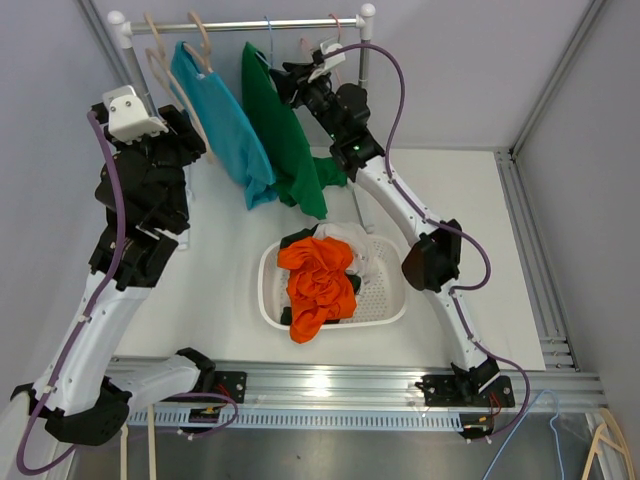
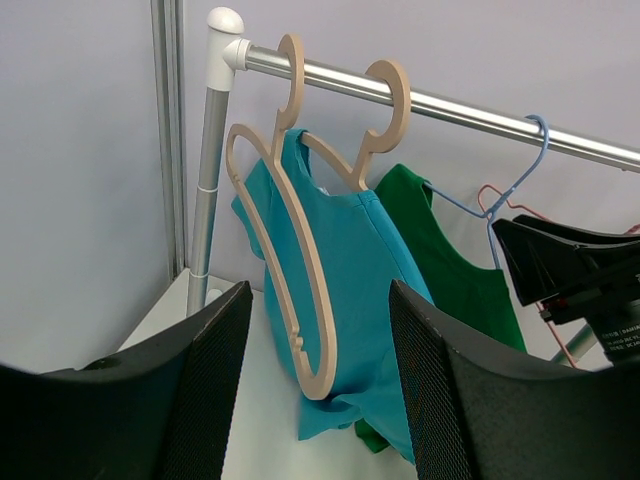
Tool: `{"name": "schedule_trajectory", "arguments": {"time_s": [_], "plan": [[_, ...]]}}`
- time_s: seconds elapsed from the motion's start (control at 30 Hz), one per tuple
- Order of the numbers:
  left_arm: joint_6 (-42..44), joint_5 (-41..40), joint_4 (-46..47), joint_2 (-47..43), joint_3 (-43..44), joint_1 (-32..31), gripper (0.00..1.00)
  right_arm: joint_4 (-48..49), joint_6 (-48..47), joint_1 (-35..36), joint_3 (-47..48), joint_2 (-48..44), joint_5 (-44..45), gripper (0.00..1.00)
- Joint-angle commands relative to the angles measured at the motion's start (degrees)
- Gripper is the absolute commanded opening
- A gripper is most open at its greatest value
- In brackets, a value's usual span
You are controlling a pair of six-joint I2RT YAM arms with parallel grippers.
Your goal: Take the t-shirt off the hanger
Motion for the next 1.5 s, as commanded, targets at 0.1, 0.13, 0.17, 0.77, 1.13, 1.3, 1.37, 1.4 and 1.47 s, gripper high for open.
{"name": "schedule_trajectory", "arguments": {"time_s": [0.1, 0.13, 0.17, 0.77, 1.13, 1.3, 1.37, 1.4, 1.47], "plan": [[0.80, -0.65, 2.17, -0.13, -0.03, -0.43, 0.62, -0.10, -0.31, 0.82, 1.62, 0.59, -0.51, 0.40], [0.79, -0.65, 2.17, -0.13, 0.05, -0.43, 0.62, -0.27, -0.40, 0.90, 1.54, 0.50, -0.59, 0.39], [0.79, -0.65, 2.26, -0.22, 0.05, -0.43, 0.62, -0.27, -0.49, 0.99, 1.36, 0.50, -0.51, 0.38], [0.18, -0.48, 2.26, -1.01, -1.35, -0.08, 0.62, -0.72, -1.19, 1.61, -1.01, 1.03, -0.95, 0.00], [-0.08, -0.39, 2.17, -1.10, -1.79, 0.10, 0.62, -0.45, -2.95, 2.31, -4.26, -0.29, 0.37, 0.44], [-0.17, -0.39, 2.00, -0.75, -1.79, 0.10, 0.62, -0.62, -3.21, 2.84, -4.36, -0.20, 1.78, 0.12], [-0.17, -0.39, 2.17, -0.75, -1.70, 0.10, 0.62, -0.80, -3.74, 2.93, -4.53, -0.55, 2.57, 0.00], [-0.09, -0.39, 2.08, -0.75, -1.79, 0.10, 0.62, -0.63, -3.92, 3.01, -4.79, -0.82, 2.83, 0.01], [-0.08, -0.48, 2.08, -0.75, -1.88, 0.10, 0.62, 0.25, -4.44, 3.01, -5.67, -1.43, 3.27, 0.09]]}}
